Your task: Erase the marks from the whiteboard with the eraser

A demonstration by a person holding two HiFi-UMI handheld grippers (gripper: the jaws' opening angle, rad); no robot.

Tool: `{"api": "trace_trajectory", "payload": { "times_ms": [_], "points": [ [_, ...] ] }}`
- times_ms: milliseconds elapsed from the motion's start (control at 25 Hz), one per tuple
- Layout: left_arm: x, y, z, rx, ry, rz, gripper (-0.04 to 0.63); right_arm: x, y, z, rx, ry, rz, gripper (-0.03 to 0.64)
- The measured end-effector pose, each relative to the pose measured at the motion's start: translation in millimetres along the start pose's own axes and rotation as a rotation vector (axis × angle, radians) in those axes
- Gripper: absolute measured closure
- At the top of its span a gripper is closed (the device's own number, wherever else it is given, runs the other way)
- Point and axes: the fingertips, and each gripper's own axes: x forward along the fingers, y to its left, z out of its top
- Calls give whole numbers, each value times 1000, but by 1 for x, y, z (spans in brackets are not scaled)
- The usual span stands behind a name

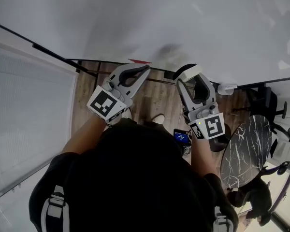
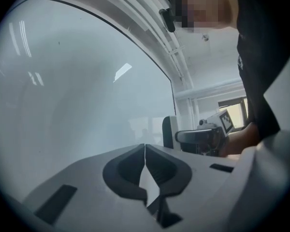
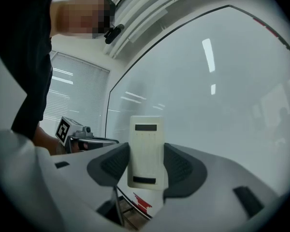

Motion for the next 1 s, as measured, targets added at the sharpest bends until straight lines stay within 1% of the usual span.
{"api": "trace_trajectory", "payload": {
  "times_ms": [120, 240, 600, 1000],
  "points": [
    [-15, 7, -18, -21, 15, 8, 589, 10, 16, -17, 0, 23, 9, 393],
    [-23, 11, -27, -21, 30, 12, 589, 17, 24, -28, -5, 43, 15, 393],
    [-29, 18, -30, 11, 39, 9, 589, 39, 45, -36, -18, 59, 44, 393],
    [-31, 22, -31, -1, 34, -2, 589, 48, 51, -45, -16, 86, 49, 394]
  ]
}}
